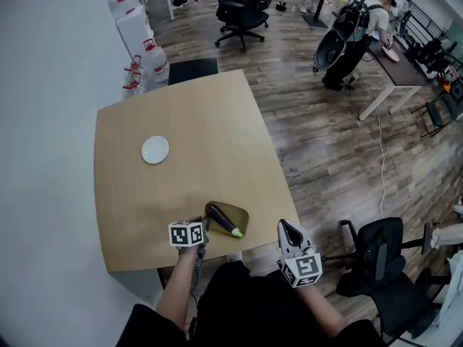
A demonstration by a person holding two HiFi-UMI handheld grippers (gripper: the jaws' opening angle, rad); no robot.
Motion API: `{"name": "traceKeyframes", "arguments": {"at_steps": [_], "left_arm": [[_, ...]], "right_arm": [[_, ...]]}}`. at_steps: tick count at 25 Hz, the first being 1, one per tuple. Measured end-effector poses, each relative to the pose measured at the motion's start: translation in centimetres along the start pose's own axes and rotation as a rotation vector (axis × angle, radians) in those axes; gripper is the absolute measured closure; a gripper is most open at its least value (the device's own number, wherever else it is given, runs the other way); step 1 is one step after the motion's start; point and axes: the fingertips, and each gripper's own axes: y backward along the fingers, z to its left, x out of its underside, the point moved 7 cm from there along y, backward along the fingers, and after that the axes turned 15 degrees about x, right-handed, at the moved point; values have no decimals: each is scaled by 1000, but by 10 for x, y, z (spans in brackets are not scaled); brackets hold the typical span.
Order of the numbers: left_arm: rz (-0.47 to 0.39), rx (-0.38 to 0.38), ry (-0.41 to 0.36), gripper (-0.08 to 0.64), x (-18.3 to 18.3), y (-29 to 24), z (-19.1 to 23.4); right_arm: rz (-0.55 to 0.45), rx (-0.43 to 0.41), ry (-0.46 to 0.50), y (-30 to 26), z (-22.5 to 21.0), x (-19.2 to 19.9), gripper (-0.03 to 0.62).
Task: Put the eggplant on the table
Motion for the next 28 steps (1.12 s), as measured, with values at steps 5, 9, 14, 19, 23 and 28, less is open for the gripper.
{"name": "traceKeyframes", "arguments": {"at_steps": [5,9,14,19,23,28], "left_arm": [[19,2,16,535,-3,-22,14],[23,-24,47,535,-8,-40,32],[29,-57,40,535,-35,-65,34],[38,-92,37,535,-72,-104,34],[21,-110,97,535,-99,-134,36],[14,-199,135,535,-143,-173,50]], "right_arm": [[19,15,-21,-13,-9,3,532],[-3,15,-34,-28,-22,1,532],[-20,-7,-53,-60,-45,1,532],[-22,-67,-73,-113,-78,-13,532],[-27,-104,-75,-153,-108,-31,532],[-12,-151,-31,-198,-132,-42,532]]}}
